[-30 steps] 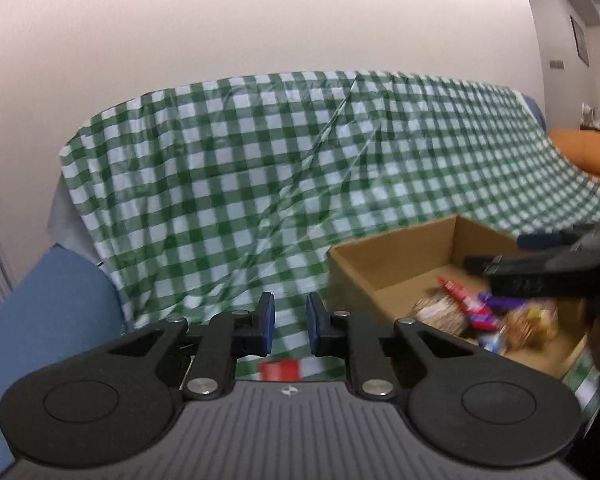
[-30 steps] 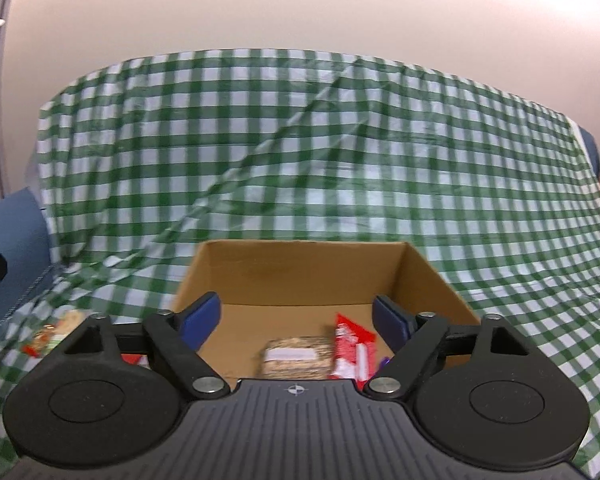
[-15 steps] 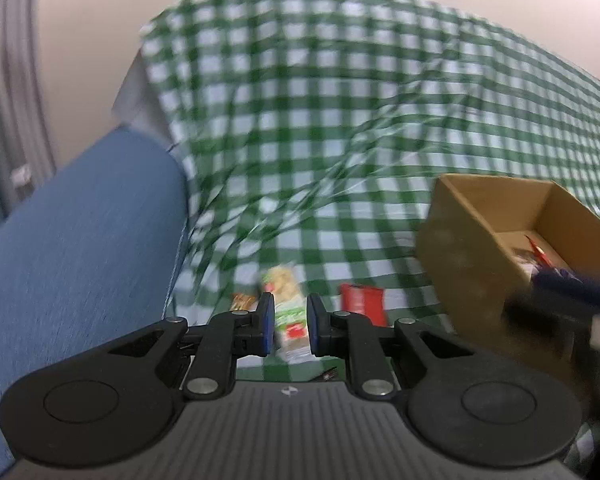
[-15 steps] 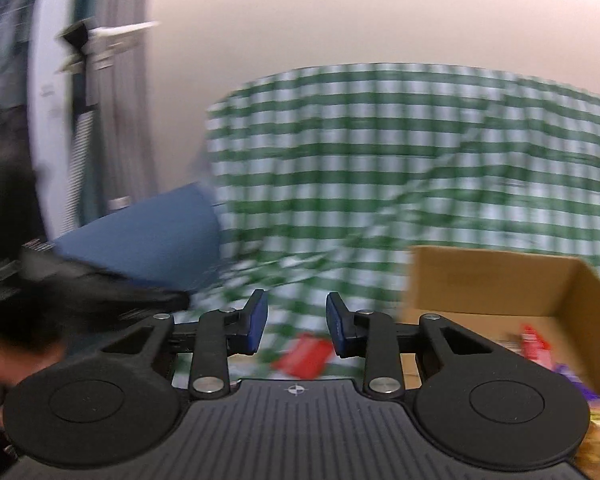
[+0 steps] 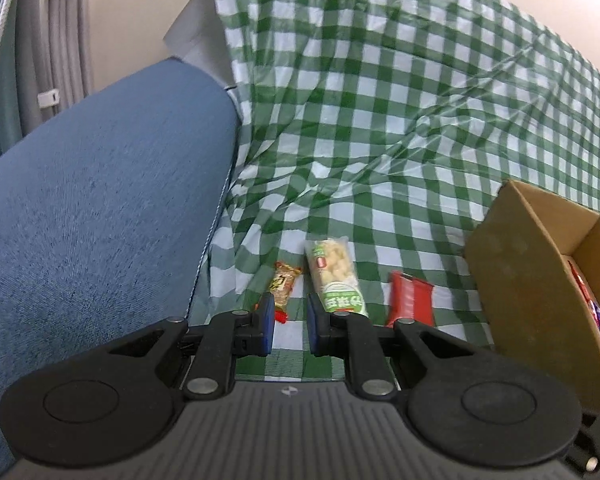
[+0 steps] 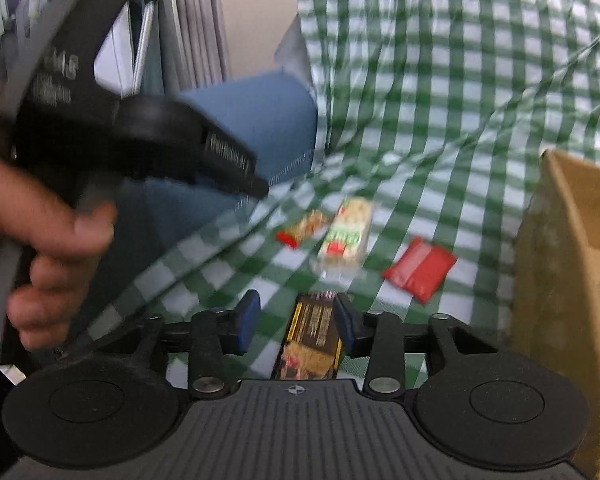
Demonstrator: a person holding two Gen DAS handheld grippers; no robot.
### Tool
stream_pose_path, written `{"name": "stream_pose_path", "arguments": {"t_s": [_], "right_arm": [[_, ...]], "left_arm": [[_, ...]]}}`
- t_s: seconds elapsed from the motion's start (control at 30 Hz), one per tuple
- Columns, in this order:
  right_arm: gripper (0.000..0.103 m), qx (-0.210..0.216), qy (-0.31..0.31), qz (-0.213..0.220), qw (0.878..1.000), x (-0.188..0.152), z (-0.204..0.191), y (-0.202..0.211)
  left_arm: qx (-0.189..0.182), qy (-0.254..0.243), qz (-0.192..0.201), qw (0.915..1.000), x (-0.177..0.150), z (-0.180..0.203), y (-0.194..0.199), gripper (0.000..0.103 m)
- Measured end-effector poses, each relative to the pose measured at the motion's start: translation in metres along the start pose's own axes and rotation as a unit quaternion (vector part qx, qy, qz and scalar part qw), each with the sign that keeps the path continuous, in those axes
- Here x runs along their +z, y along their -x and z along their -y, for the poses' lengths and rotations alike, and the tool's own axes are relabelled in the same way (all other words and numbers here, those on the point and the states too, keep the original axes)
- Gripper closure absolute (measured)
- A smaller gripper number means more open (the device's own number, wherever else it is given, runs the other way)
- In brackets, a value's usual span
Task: Organize snacks
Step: 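Move both empty grippers back to the remaining snacks, then grasp the small red-wrapped candy with the left gripper while the right grasps the dark biscuit bar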
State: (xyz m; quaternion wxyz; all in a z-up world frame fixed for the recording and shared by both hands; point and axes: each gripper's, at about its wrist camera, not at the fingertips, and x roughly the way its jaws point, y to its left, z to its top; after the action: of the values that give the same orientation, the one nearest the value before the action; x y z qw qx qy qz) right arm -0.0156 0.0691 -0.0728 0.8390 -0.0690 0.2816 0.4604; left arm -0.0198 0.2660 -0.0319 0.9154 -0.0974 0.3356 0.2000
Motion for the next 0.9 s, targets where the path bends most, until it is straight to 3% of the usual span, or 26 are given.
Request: {"name": "stream_pose_path", "arguments": {"t_s": [0.07, 0.1, 0.27, 0.63, 0.8, 0.9], "right_arm": [[0.044, 0.010, 0.004, 0.000, 1.000, -0.004, -0.002, -0.005], [0.043, 0.009, 0.011, -0.003, 1.000, -0.006, -0.004, -0.008], [0.040, -0.004, 0.025, -0.028, 0.999, -0.011, -0.008, -0.025], [0.037, -0.025, -0.005, -0.121, 0.992, -0.025, 0.006, -0.065], [0.040, -0.026, 0.002, -0.123, 0.992, -0.026, 0.007, -0.066], [0.059, -0.030, 0.013, -0.115, 0.993, -0.026, 0.007, -0.065]], "left_arm": [[0.005, 0.009, -0.007, 0.9999, 0.001, -0.004, -0.007, 0.085], [0.006, 0.013, -0.011, 0.9998, 0.002, -0.005, -0.011, 0.085], [0.012, 0.010, -0.027, 0.9995, 0.007, -0.003, -0.034, 0.085], [0.031, -0.009, -0.059, 0.9977, 0.015, 0.011, -0.103, 0.084], [0.038, -0.013, -0.076, 0.9963, 0.016, 0.012, -0.123, 0.081], [0.049, -0.035, -0.090, 0.9941, 0.013, 0.018, -0.129, 0.080]]}}
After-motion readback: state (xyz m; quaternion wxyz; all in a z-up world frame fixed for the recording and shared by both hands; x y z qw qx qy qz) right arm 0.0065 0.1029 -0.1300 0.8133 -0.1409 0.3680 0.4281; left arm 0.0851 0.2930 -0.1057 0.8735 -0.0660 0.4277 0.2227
